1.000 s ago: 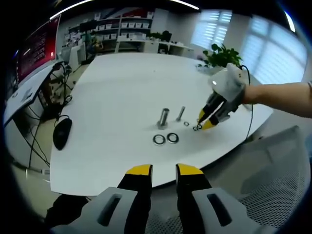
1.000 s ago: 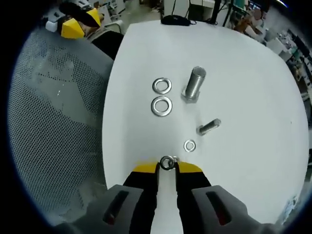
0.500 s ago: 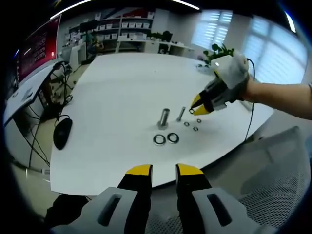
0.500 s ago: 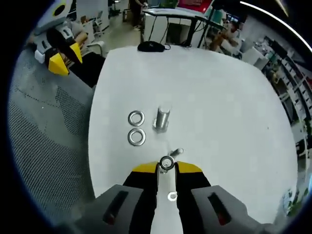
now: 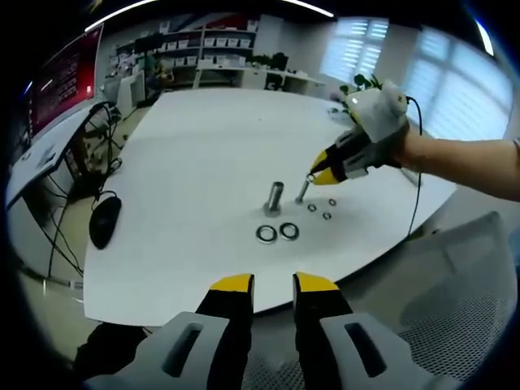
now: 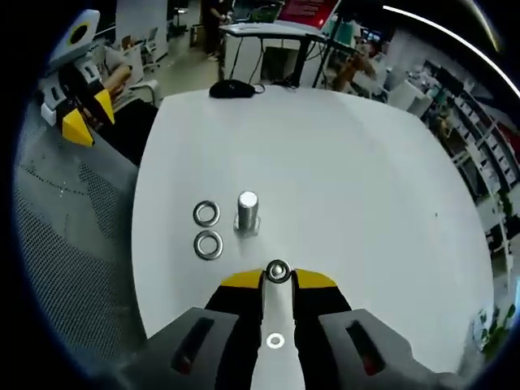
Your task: Place the washer onto the threaded stud by aligning its center hole with the stud, sliding it down to the base, and recovering from edge contact or off-axis alignment until the washer reaches the visible bottom stop.
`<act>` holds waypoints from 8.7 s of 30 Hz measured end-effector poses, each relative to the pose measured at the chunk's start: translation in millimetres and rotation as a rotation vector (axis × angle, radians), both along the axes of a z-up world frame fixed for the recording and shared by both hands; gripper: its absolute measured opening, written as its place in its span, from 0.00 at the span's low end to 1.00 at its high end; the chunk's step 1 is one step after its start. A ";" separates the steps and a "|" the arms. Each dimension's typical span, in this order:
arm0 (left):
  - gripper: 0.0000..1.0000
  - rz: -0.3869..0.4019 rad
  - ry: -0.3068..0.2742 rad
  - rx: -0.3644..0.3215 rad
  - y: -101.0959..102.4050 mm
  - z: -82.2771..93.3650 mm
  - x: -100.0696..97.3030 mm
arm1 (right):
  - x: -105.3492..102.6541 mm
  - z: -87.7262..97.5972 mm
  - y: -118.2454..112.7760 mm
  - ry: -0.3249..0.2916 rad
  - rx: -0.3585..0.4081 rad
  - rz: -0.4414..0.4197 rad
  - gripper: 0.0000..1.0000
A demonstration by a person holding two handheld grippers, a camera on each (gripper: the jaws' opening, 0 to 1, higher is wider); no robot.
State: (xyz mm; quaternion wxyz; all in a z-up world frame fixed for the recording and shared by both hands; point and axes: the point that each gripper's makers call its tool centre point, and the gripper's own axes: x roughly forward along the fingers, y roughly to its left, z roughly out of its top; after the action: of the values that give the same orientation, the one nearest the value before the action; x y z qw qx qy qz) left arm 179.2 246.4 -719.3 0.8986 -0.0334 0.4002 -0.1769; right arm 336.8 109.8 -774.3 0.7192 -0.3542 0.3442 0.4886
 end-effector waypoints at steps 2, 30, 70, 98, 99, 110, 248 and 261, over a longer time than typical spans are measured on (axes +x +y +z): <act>0.17 0.003 -0.002 -0.004 0.1 0.5 0.4 | -0.3 -3.2 0.6 0.015 -0.006 0.005 0.14; 0.16 0.001 0.017 0.003 1.3 -2.9 -0.9 | -2.7 -52.3 -15.9 0.129 -0.114 0.026 0.15; 0.16 0.000 0.024 0.010 2.0 -4.3 -1.8 | -9.9 -9.5 -16.1 0.174 -0.042 0.118 0.13; 0.16 0.003 0.035 0.012 2.9 -5.9 -2.9 | 6.5 -1.9 26.5 0.146 -0.080 0.145 0.12; 0.16 0.003 0.036 0.013 2.9 -6.1 -2.9 | 7.1 -3.6 26.6 0.143 -0.087 0.146 0.12; 0.16 0.008 0.034 0.008 3.7 -5.7 -2.5 | 4.1 -22.1 28.6 0.169 -0.136 0.170 0.13; 0.15 0.007 0.034 0.006 3.9 -5.8 -2.3 | -54.9 -6.6 0.3 0.165 -0.166 0.209 0.14; 0.15 0.012 0.033 0.004 4.2 -5.5 -1.9 | -57.7 -29.7 3.1 0.191 -0.212 0.236 0.14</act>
State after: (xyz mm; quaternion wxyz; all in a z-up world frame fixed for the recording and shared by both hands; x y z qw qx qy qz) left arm 177.3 250.7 -724.8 0.8930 -0.0370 0.4150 -0.1701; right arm 279.1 112.9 -804.0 0.5795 -0.4179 0.4166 0.5621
